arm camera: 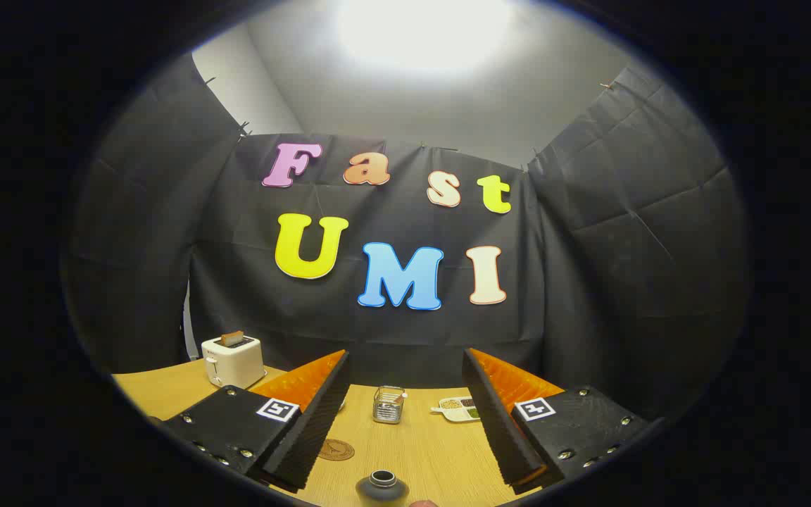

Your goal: Take the bottle from table, then pour the juice into the cup, finally place the bottle on the coaster

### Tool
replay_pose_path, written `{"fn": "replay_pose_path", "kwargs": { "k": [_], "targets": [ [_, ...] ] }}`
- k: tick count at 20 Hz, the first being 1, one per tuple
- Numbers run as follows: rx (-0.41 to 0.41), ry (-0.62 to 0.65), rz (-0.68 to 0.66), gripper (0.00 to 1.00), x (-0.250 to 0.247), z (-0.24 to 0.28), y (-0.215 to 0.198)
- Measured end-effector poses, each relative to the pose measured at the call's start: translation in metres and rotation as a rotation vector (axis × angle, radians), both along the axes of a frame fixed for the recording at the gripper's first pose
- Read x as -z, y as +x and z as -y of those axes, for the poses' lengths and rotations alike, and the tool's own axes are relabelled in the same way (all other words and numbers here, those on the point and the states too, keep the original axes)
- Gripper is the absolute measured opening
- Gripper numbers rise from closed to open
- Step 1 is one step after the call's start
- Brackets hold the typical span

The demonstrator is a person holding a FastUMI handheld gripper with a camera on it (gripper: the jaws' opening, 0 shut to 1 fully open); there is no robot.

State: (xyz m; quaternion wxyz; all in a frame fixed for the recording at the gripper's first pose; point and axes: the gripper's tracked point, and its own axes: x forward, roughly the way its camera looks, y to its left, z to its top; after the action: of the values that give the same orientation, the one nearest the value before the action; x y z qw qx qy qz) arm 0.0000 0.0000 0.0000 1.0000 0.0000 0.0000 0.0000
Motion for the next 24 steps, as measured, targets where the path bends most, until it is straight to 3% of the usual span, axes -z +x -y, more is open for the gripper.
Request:
{"fn": "replay_pose_path", "kwargs": {
  "k": [15, 24],
  "targets": [
    [-0.023, 0.089, 0.008, 0.96, 0.011, 0.003, -0.001],
    [-0.073, 0.147, -0.044, 0.96, 0.054, -0.004, -0.004]
  ]
}}
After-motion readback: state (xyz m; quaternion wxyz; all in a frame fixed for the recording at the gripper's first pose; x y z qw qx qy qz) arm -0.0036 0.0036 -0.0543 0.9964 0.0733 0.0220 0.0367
